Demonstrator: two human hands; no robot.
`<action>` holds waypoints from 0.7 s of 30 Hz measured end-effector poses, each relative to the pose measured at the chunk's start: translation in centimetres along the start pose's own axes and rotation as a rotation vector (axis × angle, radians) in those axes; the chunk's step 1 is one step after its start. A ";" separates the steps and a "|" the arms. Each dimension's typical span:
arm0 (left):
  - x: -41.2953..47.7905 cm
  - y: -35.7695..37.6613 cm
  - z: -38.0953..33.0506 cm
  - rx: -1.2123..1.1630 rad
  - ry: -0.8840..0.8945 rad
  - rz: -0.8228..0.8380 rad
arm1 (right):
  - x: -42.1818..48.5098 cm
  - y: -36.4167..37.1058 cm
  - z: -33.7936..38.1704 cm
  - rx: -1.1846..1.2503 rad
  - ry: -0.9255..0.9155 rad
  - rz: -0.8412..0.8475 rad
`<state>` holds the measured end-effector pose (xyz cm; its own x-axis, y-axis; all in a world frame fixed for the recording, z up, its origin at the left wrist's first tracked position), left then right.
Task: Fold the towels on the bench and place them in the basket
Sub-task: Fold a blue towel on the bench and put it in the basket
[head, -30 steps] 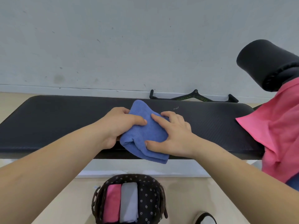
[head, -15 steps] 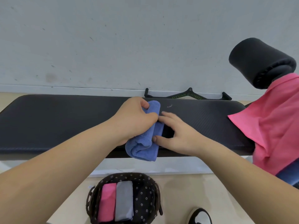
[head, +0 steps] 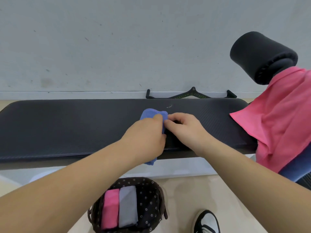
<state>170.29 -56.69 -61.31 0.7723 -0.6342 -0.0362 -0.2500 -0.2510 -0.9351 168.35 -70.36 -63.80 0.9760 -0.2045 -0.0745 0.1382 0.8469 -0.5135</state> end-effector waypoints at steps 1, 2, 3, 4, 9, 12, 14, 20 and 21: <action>0.0 0.4 -0.1 0.035 0.005 -0.004 | 0.2 0.1 -0.1 0.005 0.006 -0.026; 0.0 0.7 -0.1 0.037 0.009 -0.014 | 0.2 0.4 -0.3 0.007 0.006 -0.033; 0.0 0.7 0.2 0.000 -0.002 -0.017 | 0.3 0.5 -0.4 -0.004 -0.003 -0.035; 0.0 0.5 0.5 -0.087 -0.018 -0.024 | 0.4 0.5 -0.4 -0.029 -0.018 -0.046; -1.1 -1.8 4.5 -0.282 -0.151 -0.136 | 0.8 1.1 0.0 -0.179 -0.043 -0.075; -2.1 -1.2 5.9 -0.278 -0.295 -0.053 | 0.6 1.5 0.6 -0.228 -0.035 -0.051; -2.9 -0.1 5.6 -0.519 -0.344 0.010 | -0.2 1.5 1.2 -0.226 -0.040 0.010; -7.5 1.7 4.3 -0.866 -0.441 0.065 | -5.1 2.7 1.8 -0.248 -0.126 0.071; -8.5 2.1 4.4 -0.903 -0.452 0.065 | -6.0 3.0 1.7 -0.188 -0.125 0.055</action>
<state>165.78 -48.64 -64.53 0.8433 -0.3770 -0.3829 -0.5033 -0.8039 -0.3169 163.23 -65.81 -63.45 0.9961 -0.0884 -0.0061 0.0622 0.7463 -0.6626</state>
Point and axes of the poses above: each hand's wrist, its own x-axis towards the middle knuckle, its own y-axis out of the palm, z = x × y, the point moved 5 cm from there along x, towards the middle knuckle, and after that the axes turned 2 degrees about y, right-handed, at the moved point
